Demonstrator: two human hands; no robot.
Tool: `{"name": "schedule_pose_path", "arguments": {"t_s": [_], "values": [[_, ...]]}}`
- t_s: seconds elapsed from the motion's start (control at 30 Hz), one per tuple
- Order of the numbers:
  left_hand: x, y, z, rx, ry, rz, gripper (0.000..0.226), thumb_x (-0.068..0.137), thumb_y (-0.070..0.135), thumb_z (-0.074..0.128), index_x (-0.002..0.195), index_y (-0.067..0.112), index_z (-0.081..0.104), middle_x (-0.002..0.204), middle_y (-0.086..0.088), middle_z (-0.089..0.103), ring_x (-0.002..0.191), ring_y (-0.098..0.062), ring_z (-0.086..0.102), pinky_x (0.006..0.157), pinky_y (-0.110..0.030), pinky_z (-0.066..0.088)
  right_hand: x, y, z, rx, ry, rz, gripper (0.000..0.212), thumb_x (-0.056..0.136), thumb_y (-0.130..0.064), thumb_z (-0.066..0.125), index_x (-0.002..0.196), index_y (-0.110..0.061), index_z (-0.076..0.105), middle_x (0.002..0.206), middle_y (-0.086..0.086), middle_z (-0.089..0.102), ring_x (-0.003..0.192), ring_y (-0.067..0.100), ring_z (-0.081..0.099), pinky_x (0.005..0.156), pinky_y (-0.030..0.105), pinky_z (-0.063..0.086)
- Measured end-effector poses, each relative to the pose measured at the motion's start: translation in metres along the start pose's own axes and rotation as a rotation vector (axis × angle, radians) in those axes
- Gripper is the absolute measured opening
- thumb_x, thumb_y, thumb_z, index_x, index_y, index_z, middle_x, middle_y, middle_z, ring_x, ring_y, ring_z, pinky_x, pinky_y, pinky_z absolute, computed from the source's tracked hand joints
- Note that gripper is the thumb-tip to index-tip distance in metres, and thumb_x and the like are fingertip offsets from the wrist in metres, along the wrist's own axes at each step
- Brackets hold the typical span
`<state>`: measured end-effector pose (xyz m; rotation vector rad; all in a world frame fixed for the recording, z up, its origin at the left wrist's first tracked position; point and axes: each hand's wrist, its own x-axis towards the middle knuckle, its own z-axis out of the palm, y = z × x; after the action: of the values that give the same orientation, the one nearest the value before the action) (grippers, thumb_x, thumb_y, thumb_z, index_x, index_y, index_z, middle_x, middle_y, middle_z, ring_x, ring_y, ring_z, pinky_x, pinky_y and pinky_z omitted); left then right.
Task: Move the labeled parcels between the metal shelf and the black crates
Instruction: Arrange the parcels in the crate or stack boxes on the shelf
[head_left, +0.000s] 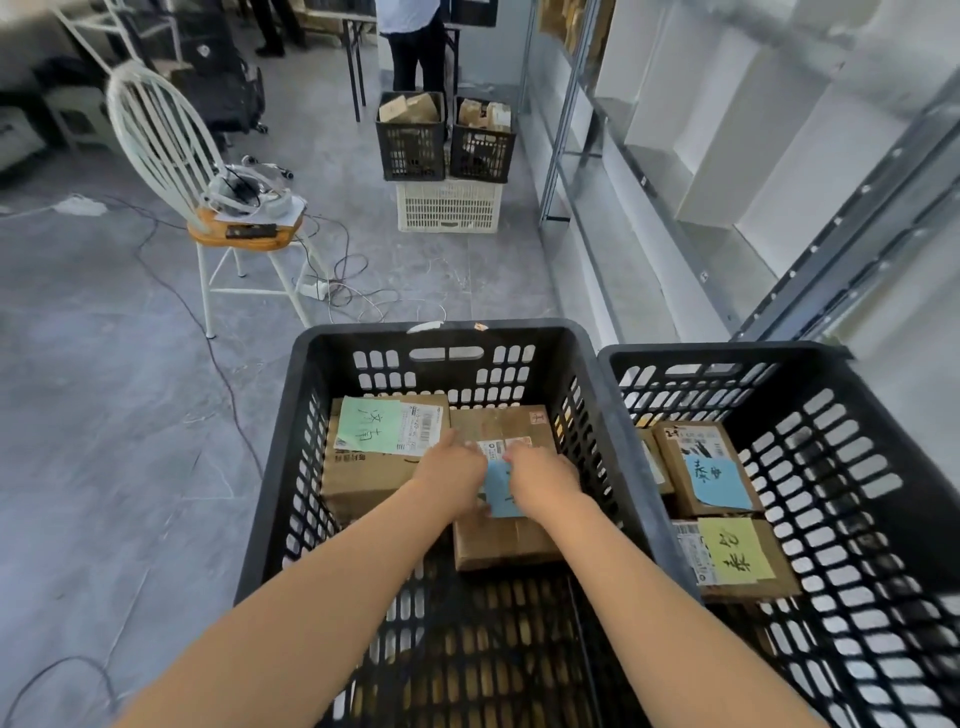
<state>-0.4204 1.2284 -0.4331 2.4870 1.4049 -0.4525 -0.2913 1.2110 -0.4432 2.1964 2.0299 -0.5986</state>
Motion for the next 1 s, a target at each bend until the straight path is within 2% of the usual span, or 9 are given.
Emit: {"name": "schedule_pose_path", "arguments": {"t_s": [0.07, 0.17, 0.27, 0.37, 0.47, 0.6, 0.7, 0.83, 1.0], "values": [[-0.014, 0.005, -0.002, -0.241, 0.095, -0.023, 0.039, 0.096, 0.038, 0.056, 0.128, 0.014, 0.056, 0.126, -0.007, 0.063, 0.126, -0.025, 0.051, 0.116, -0.042, 0.03, -0.015, -0.004, -0.007, 0.148, 0.125, 0.023, 0.012, 0.102, -0.018, 0.044, 0.097, -0.027, 0.051, 0.103, 0.005, 0.063, 0.086, 0.024, 0.06, 0.068, 0.035, 0.045], [-0.04, 0.011, -0.015, -0.435, 0.221, -0.035, 0.036, 0.098, 0.034, 0.053, 0.132, 0.022, 0.053, 0.121, -0.003, 0.065, 0.113, -0.021, 0.058, 0.095, -0.038, 0.05, -0.043, -0.009, -0.021, 0.416, 0.151, 0.064, 0.041, 0.102, -0.053, 0.036, 0.069, -0.032, 0.048, 0.076, -0.004, 0.059, 0.073, 0.018, 0.062, 0.066, 0.035, 0.048], [-0.062, 0.014, -0.031, -0.424, 0.273, -0.006, 0.037, 0.099, 0.033, 0.052, 0.134, 0.023, 0.052, 0.12, -0.004, 0.066, 0.11, -0.022, 0.06, 0.094, -0.036, 0.048, -0.072, -0.009, -0.042, 0.472, 0.153, 0.053, 0.067, 0.091, -0.077, 0.033, 0.058, -0.023, 0.054, 0.062, -0.002, 0.06, 0.06, 0.015, 0.061, 0.059, 0.031, 0.042], [-0.079, 0.024, -0.051, -0.42, 0.339, 0.081, 0.034, 0.098, 0.031, 0.052, 0.132, 0.025, 0.054, 0.124, 0.002, 0.064, 0.117, -0.018, 0.056, 0.109, -0.035, 0.036, -0.102, -0.003, -0.06, 0.39, 0.168, 0.058, 0.072, 0.09, -0.08, 0.021, 0.056, -0.025, 0.051, 0.062, -0.004, 0.06, 0.058, 0.011, 0.057, 0.056, 0.03, 0.037], [-0.09, 0.048, -0.074, -0.398, 0.405, 0.198, 0.026, 0.096, 0.031, 0.054, 0.121, 0.024, 0.058, 0.122, 0.005, 0.064, 0.117, -0.014, 0.056, 0.114, -0.038, 0.034, -0.138, 0.009, -0.081, 0.311, 0.31, 0.08, 0.073, 0.094, -0.076, 0.017, 0.053, -0.023, 0.047, 0.056, -0.005, 0.053, 0.055, 0.011, 0.052, 0.054, 0.031, 0.033], [-0.109, 0.1, -0.101, -0.358, 0.495, 0.378, 0.039, 0.095, 0.032, 0.056, 0.132, 0.019, 0.052, 0.129, 0.002, 0.059, 0.121, -0.016, 0.054, 0.116, -0.039, 0.032, -0.19, 0.046, -0.103, 0.382, 0.466, 0.102, 0.049, 0.106, -0.051, 0.03, 0.067, -0.029, 0.051, 0.069, -0.006, 0.056, 0.07, 0.017, 0.057, 0.071, 0.036, 0.045], [-0.122, 0.142, -0.116, -0.314, 0.512, 0.507, 0.058, 0.097, 0.036, 0.052, 0.149, 0.017, 0.036, 0.152, 0.001, 0.041, 0.142, -0.019, 0.034, 0.122, -0.034, 0.017, -0.237, 0.084, -0.115, 0.363, 0.531, 0.139, 0.03, 0.104, -0.046, 0.042, 0.098, -0.024, 0.061, 0.095, -0.006, 0.062, 0.084, 0.01, 0.059, 0.079, 0.033, 0.05], [-0.142, 0.214, -0.139, -0.304, 0.545, 0.703, 0.067, 0.099, 0.04, 0.05, 0.156, 0.017, 0.023, 0.163, 0.002, 0.021, 0.15, -0.012, 0.013, 0.118, -0.024, -0.001, -0.315, 0.137, -0.133, 0.273, 0.661, 0.228, 0.046, 0.1, -0.049, 0.049, 0.136, -0.021, 0.054, 0.132, -0.003, 0.059, 0.122, 0.014, 0.054, 0.102, 0.033, 0.044], [-0.182, 0.32, -0.156, -0.255, 0.614, 0.917, 0.07, 0.098, 0.044, 0.051, 0.155, 0.016, 0.023, 0.163, 0.0, 0.02, 0.15, -0.013, 0.014, 0.121, -0.025, 0.001, -0.427, 0.188, -0.14, 0.227, 0.829, 0.357, 0.054, 0.101, -0.048, 0.05, 0.146, -0.019, 0.043, 0.148, 0.002, 0.048, 0.137, 0.018, 0.041, 0.111, 0.032, 0.031]]}}
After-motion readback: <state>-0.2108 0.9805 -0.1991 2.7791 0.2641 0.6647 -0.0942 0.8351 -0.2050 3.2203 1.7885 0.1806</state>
